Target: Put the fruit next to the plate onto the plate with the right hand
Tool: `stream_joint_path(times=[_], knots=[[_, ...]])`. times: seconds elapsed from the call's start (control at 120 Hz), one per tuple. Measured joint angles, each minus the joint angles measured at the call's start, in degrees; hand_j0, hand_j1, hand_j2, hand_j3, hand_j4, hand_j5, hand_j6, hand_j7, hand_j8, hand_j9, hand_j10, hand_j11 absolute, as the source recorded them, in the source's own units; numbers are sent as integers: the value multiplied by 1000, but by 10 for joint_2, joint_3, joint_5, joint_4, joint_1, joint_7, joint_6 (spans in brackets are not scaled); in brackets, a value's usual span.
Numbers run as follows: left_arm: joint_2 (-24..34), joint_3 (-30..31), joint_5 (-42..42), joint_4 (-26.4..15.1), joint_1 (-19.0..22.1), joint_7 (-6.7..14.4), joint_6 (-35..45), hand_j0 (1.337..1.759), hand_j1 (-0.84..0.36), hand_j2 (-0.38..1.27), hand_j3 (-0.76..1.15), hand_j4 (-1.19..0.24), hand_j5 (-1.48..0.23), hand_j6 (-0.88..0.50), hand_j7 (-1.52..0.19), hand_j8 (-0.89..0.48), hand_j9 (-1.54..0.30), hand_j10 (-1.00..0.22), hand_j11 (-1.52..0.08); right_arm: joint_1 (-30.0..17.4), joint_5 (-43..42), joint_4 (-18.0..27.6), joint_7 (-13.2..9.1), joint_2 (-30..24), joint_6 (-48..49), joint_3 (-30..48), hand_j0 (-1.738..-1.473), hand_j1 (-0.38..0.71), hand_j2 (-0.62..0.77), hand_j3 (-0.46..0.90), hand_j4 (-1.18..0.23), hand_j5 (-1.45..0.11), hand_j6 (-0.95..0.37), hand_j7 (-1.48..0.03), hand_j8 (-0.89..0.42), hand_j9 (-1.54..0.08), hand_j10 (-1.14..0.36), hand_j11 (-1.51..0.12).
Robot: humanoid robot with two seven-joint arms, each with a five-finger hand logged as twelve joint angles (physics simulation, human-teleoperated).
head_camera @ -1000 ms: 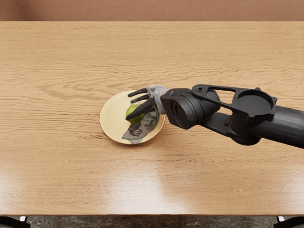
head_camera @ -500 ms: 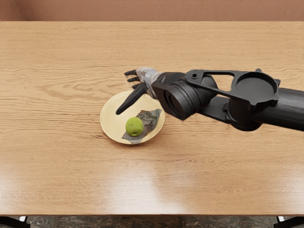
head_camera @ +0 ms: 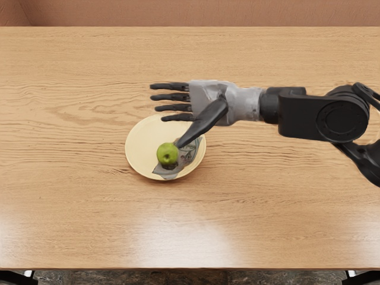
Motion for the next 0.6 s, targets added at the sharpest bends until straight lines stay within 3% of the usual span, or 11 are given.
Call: stream_joint_path(times=[0.125, 0.292, 0.408, 0.6], knots=[[0, 0, 0, 0, 0, 0, 0, 1658, 69, 47, 0, -234, -304, -234, -304, -234, -304, -234, -304, -103, 88, -4, 0, -106, 166, 86, -1658, -289, -10, 0, -50, -66, -50, -66, -50, -66, -50, -66], [0, 0, 0, 0, 0, 0, 0, 1658, 69, 47, 0, -234, -304, -234, -304, -234, -304, -234, -304, -209, 185, -72, 0, -199, 232, 149, -1658, -292, -9, 0, -47, -62, -46, -62, -47, -62, -47, -62], [0, 0, 0, 0, 0, 0, 0, 1658, 69, 47, 0, -234, -304, -234, -304, -234, -304, -234, -304, -243, 217, -101, 0, -232, 243, 160, -1658, -294, -8, 0, -45, -61, -45, -61, -45, -61, -45, -61], [0, 0, 0, 0, 0, 0, 0, 1658, 69, 47, 0, -234, -304, -234, -304, -234, -304, -234, -304, -261, 231, -111, 0, -243, 248, 158, -1658, -295, -8, 0, -44, -59, -43, -60, -43, -59, -44, -59]])
